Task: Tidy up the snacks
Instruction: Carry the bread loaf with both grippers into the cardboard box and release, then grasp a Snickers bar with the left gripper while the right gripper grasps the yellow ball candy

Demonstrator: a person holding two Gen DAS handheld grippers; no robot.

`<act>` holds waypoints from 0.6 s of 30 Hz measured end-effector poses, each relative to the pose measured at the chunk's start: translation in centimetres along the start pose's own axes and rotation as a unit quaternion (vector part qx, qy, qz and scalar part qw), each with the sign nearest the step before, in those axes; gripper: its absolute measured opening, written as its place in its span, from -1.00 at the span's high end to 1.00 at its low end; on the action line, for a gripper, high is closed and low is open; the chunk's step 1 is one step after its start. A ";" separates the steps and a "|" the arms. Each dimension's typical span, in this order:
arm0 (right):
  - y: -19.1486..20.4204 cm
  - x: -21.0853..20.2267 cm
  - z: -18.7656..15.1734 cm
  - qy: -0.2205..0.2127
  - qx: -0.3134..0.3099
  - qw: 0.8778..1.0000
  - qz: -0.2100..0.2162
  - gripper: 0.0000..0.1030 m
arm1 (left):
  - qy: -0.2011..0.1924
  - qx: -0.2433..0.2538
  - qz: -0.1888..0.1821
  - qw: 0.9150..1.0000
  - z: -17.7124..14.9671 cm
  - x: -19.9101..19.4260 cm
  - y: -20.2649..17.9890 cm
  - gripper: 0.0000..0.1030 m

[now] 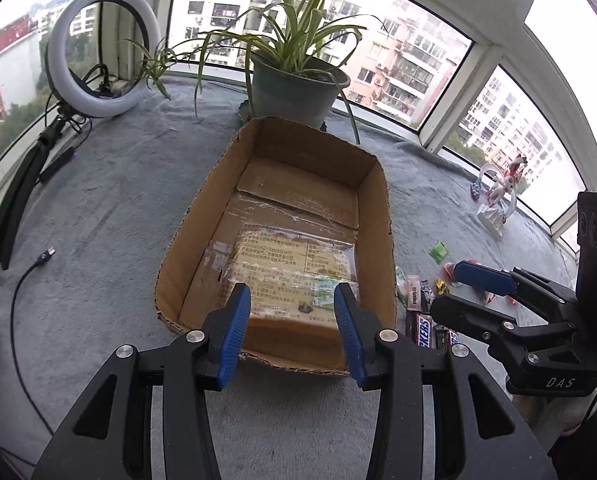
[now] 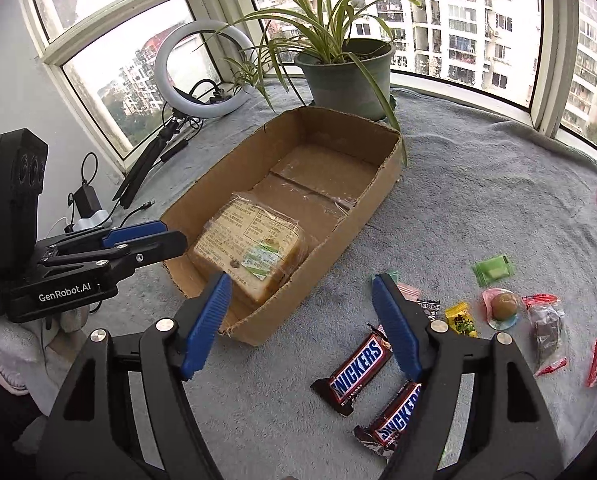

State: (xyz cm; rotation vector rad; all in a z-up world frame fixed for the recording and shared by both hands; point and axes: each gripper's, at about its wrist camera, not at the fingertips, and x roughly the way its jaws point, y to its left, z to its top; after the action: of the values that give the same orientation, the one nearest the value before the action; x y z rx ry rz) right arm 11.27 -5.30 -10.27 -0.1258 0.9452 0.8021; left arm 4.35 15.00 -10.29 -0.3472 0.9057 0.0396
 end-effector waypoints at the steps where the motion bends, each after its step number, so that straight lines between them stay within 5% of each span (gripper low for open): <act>1: -0.6 -0.6 -0.4 -0.003 0.003 1.000 -0.007 -0.47 | 0.000 0.004 -0.002 1.000 -0.2 -0.1 -0.4 0.21; 9: -5.5 -4.1 -4.4 0.039 0.013 0.996 -0.073 -0.47 | 0.017 0.050 -0.023 0.998 -2.2 0.0 -4.0 0.21; 16: -7.7 -4.6 -8.9 0.092 0.011 0.992 -0.089 -0.46 | 0.038 0.103 -0.045 0.993 -4.0 0.7 -7.9 0.21; 18: -7.8 -4.5 -9.9 0.098 0.012 0.992 -0.084 -0.31 | 0.048 0.118 -0.051 0.990 -4.5 1.2 -8.9 0.21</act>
State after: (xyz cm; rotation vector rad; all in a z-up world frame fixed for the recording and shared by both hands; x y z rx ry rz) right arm 8.30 -17.65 -14.61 -0.2644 1.1133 0.6308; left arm 3.23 5.02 -11.27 -0.1751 0.9744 -0.1796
